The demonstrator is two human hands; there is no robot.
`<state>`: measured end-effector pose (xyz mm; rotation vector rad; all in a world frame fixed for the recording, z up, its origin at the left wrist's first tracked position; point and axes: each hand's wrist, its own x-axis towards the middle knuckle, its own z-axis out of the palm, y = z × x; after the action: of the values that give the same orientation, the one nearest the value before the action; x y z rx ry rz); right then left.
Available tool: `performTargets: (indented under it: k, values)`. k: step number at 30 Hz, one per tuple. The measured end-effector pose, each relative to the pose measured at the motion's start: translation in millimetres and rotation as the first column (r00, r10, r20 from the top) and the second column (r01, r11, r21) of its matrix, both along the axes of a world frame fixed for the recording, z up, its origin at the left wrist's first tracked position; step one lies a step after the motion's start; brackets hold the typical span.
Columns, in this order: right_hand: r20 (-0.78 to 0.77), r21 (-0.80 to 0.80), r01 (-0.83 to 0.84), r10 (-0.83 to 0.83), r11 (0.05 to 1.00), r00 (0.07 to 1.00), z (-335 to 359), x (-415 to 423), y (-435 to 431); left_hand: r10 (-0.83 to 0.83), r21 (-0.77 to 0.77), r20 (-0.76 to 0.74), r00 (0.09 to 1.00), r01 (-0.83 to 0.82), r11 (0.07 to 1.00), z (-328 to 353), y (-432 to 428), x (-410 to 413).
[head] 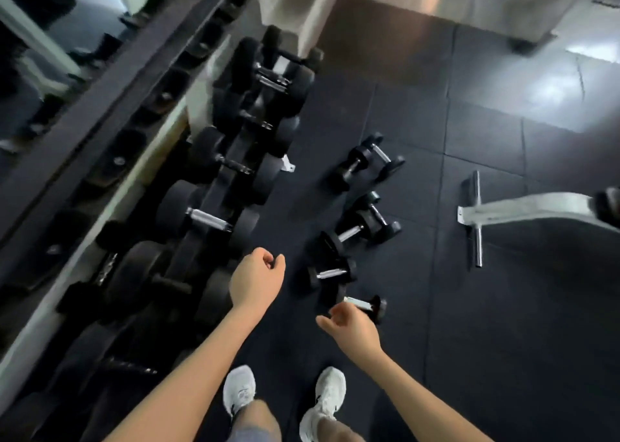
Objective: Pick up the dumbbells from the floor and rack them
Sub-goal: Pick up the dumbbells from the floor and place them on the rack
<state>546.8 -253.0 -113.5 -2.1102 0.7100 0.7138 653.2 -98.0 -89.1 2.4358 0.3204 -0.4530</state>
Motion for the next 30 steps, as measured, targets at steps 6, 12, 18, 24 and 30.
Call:
performTargets:
  k: [6, 12, 18, 24, 30]
  values:
    - [-0.129, 0.051, 0.317, -0.308, 0.947, 0.942, -55.7, -10.1, -68.7, -0.167, 0.007, -0.129, 0.977, 0.169, 0.986, -57.9, -80.2, -0.2]
    - [-0.3, 0.182, 0.783, -0.725, 0.595, 0.62, -142.0, 4.2, -111.0, -0.402, -0.058, -0.233, 0.886, 0.4, 0.915, -143.0, -133.4, 28.0]
    - [-0.453, 0.216, 0.974, -0.876, 0.072, 0.165, -263.7, 24.7, -150.8, -0.785, 0.003, -0.214, 0.581, 0.805, 0.594, -273.3, -181.6, 55.5]
    - [-0.541, 0.159, 0.961, -0.834, -0.227, -0.107, -396.4, 36.8, -177.9, -0.911, 0.036, -0.27, 0.313, 0.948, 0.315, -410.8, -225.1, 49.0]
    - [-0.592, 0.131, 0.935, -0.782, -0.331, -0.194, -546.5, 33.1, -197.5, -0.918, 0.076, -0.305, 0.255, 0.967, 0.243, -555.7, -271.0, 44.0]
